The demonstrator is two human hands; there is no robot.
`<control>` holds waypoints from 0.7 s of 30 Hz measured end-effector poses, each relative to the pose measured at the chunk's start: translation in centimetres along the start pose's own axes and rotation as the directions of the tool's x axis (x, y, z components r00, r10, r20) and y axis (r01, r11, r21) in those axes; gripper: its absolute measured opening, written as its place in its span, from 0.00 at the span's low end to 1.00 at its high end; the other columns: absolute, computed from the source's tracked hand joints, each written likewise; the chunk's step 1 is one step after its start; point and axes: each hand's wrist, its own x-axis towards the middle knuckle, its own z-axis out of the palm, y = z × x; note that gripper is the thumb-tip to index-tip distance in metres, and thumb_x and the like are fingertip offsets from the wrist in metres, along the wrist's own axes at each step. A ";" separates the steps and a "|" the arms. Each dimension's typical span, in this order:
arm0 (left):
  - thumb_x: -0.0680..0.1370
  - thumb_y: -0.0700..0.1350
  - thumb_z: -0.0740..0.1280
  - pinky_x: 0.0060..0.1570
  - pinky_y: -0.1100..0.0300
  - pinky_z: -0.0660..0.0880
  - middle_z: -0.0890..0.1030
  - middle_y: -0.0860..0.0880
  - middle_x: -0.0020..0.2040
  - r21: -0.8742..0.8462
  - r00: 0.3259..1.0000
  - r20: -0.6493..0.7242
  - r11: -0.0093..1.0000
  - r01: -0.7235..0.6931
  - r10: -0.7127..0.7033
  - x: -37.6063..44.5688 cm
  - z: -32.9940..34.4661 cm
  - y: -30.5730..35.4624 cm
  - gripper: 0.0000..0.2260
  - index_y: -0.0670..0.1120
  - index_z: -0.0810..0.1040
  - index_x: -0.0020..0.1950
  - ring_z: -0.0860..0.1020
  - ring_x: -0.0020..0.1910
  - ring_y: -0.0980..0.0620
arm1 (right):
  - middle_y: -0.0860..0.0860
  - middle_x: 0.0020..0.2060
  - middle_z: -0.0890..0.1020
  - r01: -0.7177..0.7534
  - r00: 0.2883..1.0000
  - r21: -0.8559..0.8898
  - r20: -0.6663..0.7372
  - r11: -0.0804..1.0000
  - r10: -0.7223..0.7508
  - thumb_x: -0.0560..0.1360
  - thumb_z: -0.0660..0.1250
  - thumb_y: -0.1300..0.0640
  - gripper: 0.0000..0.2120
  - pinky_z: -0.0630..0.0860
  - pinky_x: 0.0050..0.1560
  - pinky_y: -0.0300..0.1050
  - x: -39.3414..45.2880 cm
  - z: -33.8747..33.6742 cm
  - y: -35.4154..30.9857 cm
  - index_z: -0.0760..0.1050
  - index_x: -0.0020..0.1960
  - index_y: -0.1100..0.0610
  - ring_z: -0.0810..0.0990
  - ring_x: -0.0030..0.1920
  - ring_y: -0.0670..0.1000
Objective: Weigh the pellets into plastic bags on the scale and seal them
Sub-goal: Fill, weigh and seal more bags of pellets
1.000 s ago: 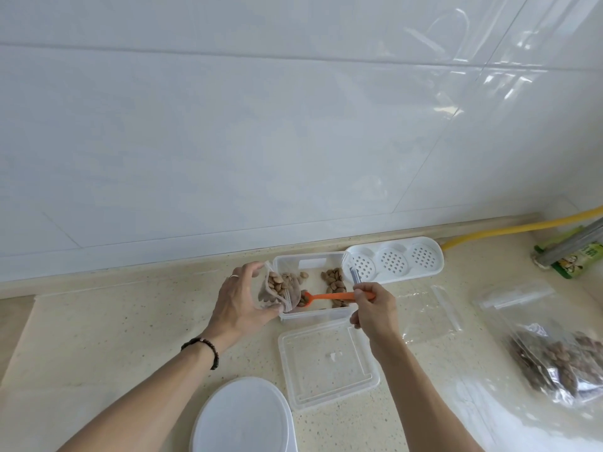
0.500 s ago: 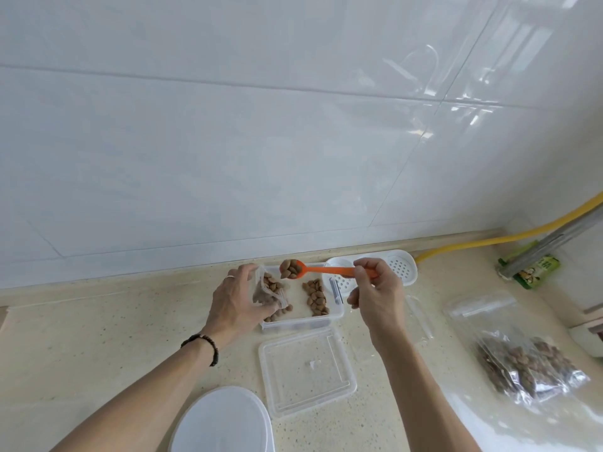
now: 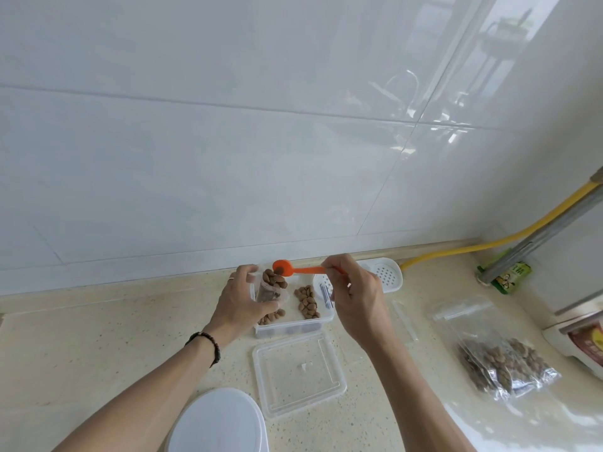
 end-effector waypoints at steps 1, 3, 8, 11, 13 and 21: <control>0.66 0.48 0.78 0.54 0.60 0.65 0.71 0.51 0.61 0.001 1.000 -0.005 1.000 -0.004 0.004 -0.1 -0.1 0.1 0.34 0.53 0.66 0.66 0.69 0.60 0.54 | 0.49 0.29 0.76 0.018 1.000 -0.006 -0.010 1.000 -0.018 0.79 0.63 0.66 0.08 0.69 0.29 0.47 -0.1 -0.1 -0.1 0.76 0.47 0.55 0.73 0.27 0.51; 0.65 0.48 0.78 0.54 0.59 0.65 0.72 0.50 0.60 0.005 1.000 -0.015 1.000 -0.013 0.013 -0.3 -0.1 0.3 0.33 0.53 0.66 0.66 0.69 0.60 0.54 | 0.49 0.31 0.77 0.036 0.999 -0.005 -0.033 0.999 -0.036 0.79 0.62 0.65 0.07 0.71 0.30 0.49 -0.5 -0.3 -0.4 0.77 0.48 0.56 0.76 0.28 0.52; 0.65 0.49 0.79 0.55 0.58 0.67 0.72 0.50 0.59 0.033 0.998 -0.046 0.998 -0.048 0.050 -1.0 -0.1 0.8 0.33 0.53 0.66 0.65 0.69 0.60 0.54 | 0.46 0.32 0.80 -0.048 0.992 0.038 -0.118 0.998 0.053 0.79 0.65 0.64 0.08 0.75 0.31 0.49 -1.5 -1.0 -0.8 0.78 0.48 0.54 0.78 0.30 0.49; 0.65 0.49 0.78 0.57 0.57 0.69 0.72 0.50 0.61 0.055 0.995 -0.047 0.994 -0.089 0.092 -1.8 0.2 1.4 0.33 0.53 0.66 0.65 0.70 0.61 0.53 | 0.46 0.33 0.81 -0.192 0.958 0.141 -0.187 0.971 0.217 0.78 0.66 0.64 0.12 0.77 0.33 0.49 -2.5 -1.8 -1.1 0.79 0.47 0.47 0.80 0.32 0.52; 0.64 0.50 0.78 0.58 0.55 0.70 0.72 0.50 0.61 0.056 0.992 -0.035 0.991 -0.118 0.120 -2.6 0.4 1.8 0.34 0.53 0.66 0.65 0.70 0.60 0.53 | 0.47 0.33 0.81 -0.291 0.905 0.229 -0.248 0.929 0.345 0.78 0.66 0.64 0.10 0.77 0.32 0.43 -3.6 -2.6 -1.0 0.80 0.50 0.49 0.80 0.31 0.48; 0.65 0.53 0.79 0.61 0.49 0.72 0.71 0.54 0.56 0.050 0.952 0.048 0.951 -0.306 0.304 -7.3 3.1 4.0 0.33 0.51 0.67 0.64 0.72 0.57 0.54 | 0.54 0.40 0.85 -0.611 0.413 0.600 -0.314 0.516 0.855 0.78 0.66 0.64 0.08 0.76 0.34 0.42 -15.0 -3.6 3.0 0.82 0.53 0.58 0.79 0.34 0.49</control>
